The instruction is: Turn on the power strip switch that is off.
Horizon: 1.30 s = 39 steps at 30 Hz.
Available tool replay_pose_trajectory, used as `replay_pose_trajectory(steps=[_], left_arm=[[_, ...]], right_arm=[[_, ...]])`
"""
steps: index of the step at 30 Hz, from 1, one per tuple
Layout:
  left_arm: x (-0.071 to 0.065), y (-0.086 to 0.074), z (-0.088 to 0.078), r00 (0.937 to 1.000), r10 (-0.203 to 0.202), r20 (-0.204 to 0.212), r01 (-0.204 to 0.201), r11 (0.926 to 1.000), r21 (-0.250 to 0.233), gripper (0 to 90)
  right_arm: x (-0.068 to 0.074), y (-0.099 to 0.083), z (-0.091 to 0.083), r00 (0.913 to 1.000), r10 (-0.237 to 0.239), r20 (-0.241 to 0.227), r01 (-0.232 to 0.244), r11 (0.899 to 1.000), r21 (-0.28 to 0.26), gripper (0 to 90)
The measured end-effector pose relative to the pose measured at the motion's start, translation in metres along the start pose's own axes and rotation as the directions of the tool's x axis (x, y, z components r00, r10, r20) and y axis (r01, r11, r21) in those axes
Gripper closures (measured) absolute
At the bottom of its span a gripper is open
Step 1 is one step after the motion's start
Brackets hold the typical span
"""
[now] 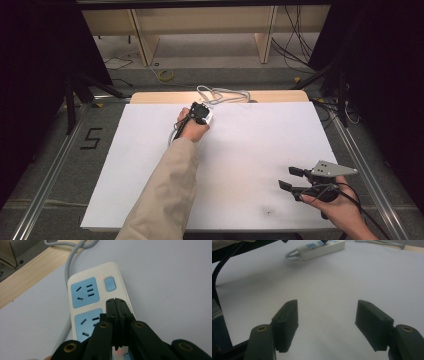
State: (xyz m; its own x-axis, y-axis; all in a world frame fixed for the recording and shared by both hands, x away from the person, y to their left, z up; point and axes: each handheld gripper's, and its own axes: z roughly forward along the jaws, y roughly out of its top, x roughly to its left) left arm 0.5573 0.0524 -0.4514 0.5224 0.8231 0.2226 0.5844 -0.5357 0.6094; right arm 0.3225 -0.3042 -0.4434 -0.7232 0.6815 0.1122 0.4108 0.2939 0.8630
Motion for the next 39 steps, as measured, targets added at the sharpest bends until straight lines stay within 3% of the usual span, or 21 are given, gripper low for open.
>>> replay_pose_trajectory(steps=[11, 15, 22, 39], left_arm=[[-0.0001, 0.0015, 0.0006, 1.0, 0.01, -0.001, -0.01, 0.9998, 0.019, 90.0], [-0.0034, 0.0056, 0.0016, 0.999, 0.04, -0.018, -0.039, 0.9982, 0.046, 90.0], [-0.0013, 0.0058, 0.0021, 0.9999, 0.015, -0.008, -0.014, 0.999, 0.043, 90.0], [-0.0011, 0.0062, 0.0013, 0.9998, 0.017, 0.006, -0.018, 0.9979, 0.063, 90.0]], right_arm=[[0.0005, 0.0002, 0.0001, 1.0, -0.002, -0.001, 0.002, 1.0, -0.001, 35.1], [0.0006, 0.0003, -0.0001, 1.0, -0.004, -0.002, 0.004, 1.0, -0.002, 35.1], [0.0, -0.0001, -0.0003, 1.0, -0.002, 0.001, 0.002, 1.0, -0.004, 35.0], [0.0009, 0.0003, -0.0003, 1.0, -0.005, -0.002, 0.005, 1.0, -0.003, 35.0]])
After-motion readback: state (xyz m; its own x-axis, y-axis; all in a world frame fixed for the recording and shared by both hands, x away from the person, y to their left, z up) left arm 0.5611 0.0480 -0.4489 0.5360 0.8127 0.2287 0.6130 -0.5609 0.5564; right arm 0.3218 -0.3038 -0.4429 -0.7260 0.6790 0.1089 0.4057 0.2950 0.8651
